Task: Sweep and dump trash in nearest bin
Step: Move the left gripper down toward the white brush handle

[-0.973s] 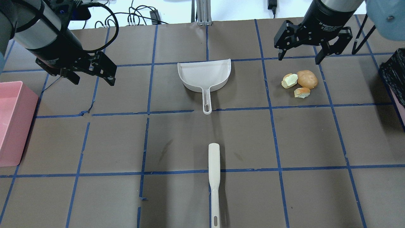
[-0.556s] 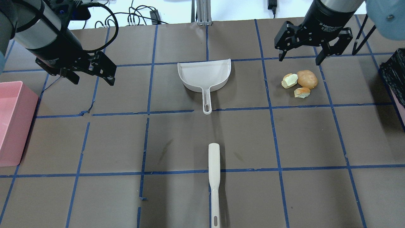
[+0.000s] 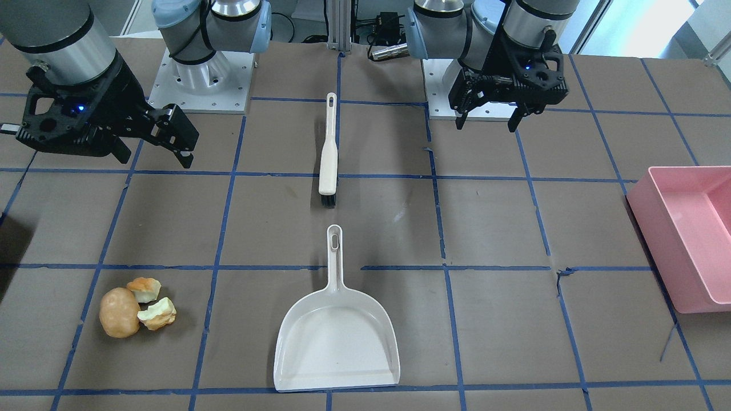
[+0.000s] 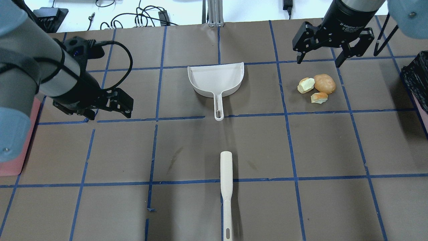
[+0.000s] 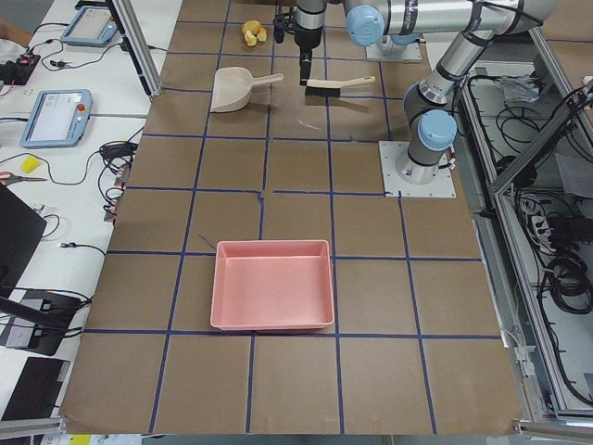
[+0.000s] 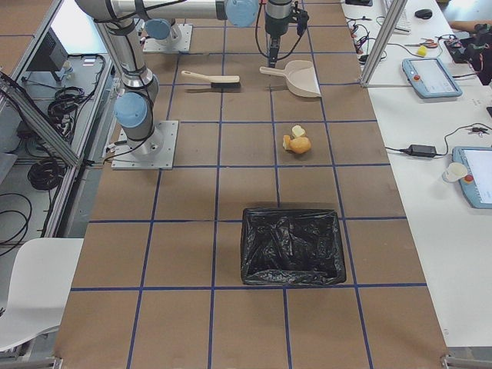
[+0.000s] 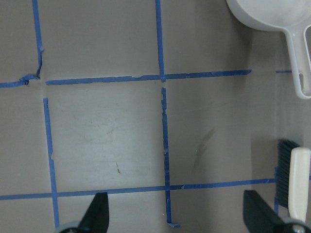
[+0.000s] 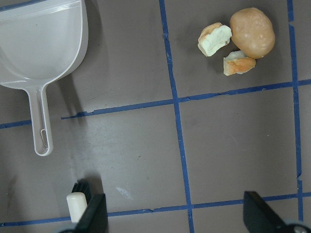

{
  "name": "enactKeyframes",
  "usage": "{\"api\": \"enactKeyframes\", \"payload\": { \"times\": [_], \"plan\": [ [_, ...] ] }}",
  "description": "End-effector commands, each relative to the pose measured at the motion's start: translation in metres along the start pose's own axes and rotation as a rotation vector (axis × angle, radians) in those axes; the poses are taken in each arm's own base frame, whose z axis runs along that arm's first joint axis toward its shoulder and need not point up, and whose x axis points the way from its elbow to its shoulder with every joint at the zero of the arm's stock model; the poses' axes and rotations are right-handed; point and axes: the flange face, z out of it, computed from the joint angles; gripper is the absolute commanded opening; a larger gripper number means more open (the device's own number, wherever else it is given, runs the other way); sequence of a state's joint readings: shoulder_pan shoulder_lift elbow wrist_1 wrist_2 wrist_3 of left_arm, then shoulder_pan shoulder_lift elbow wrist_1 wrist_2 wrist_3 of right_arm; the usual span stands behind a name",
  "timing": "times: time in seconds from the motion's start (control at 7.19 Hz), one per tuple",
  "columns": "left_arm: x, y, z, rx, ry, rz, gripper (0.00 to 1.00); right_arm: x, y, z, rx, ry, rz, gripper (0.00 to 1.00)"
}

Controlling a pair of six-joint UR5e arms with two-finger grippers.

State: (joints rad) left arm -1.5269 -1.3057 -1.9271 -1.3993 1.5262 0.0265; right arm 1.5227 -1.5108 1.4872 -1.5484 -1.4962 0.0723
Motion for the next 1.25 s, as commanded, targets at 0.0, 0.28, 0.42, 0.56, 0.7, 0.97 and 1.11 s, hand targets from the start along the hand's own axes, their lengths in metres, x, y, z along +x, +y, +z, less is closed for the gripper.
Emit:
{"api": "enactKeyframes", "payload": {
  "times": [0.0,0.28,0.42,0.56,0.7,0.97,1.11],
  "plan": [
    [0.032,0.053,0.023,0.028,0.012,-0.049,1.0,0.003,-0.001,0.0,-0.001,0.0,0.002,1.0],
    [0.097,0.083,0.021,0.089,0.043,-0.05,1.0,0.003,-0.001,0.001,-0.002,-0.002,0.004,1.0],
    [0.121,0.101,0.027,0.101,0.06,-0.055,1.0,0.002,-0.001,0.0,-0.001,-0.004,0.002,1.0],
    [0.14,0.12,0.045,0.112,0.079,-0.064,1.0,0.0,0.0,-0.001,0.003,-0.007,0.002,1.0],
    [0.157,0.134,0.061,0.151,0.119,-0.072,1.0,0.0,0.0,0.0,0.001,-0.008,0.001,1.0],
    [0.189,0.151,0.087,0.133,0.138,-0.073,1.0,-0.002,0.004,-0.001,0.001,-0.01,0.004,1.0],
    [0.204,0.162,0.109,0.111,0.129,-0.081,0.99,-0.002,0.003,0.0,-0.004,-0.011,0.004,1.0]
  ]
}}
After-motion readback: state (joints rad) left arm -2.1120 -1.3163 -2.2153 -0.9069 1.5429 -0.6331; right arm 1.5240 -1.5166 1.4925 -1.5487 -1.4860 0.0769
